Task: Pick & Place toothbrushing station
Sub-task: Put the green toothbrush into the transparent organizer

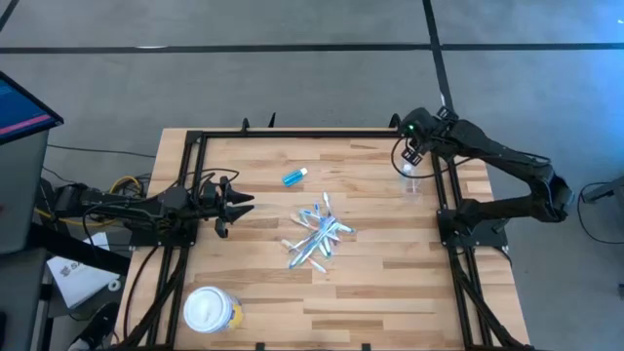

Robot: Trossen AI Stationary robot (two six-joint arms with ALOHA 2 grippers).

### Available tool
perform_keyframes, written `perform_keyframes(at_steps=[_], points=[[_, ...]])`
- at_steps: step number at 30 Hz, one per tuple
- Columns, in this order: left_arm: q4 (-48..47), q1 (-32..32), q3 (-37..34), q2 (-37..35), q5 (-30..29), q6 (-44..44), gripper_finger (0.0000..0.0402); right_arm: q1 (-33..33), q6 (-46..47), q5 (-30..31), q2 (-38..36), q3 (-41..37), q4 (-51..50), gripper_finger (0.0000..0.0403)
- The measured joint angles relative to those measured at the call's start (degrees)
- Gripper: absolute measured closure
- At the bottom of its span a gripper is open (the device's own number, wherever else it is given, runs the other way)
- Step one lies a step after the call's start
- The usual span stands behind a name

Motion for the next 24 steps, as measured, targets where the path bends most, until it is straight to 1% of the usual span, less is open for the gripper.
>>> perform_keyframes(at_steps=[3,5,8,12,19,24], points=[[0.0,0.0,0.0,0.0,0.0,0.0,0.0262,0.8,0.0,-0.3,-0.1,0.0,0.5,0.0239],[0.0,0.0,0.0,0.0,0.0,0.0,0.0262,1.4,0.1,-2.1,-0.1,0.0,0.6,0.0243],[0.0,0.0,0.0,0.0,0.0,0.0,0.0262,2.2,0.2,-6.9,0.0,0.0,1.7,0.0248],[0.0,0.0,0.0,0.0,0.0,0.0,0.0262,3.8,0.1,-14.8,0.1,0.0,4.1,0.0251],[0.0,0.0,0.0,0.0,0.0,0.0,0.0262,7.9,-0.3,-23.2,0.2,0.0,6.2,0.0261],[0.0,0.0,0.0,0.0,0.0,0.0,0.0262,11.9,-0.5,-30.0,1.3,0.1,6.7,0.027]])
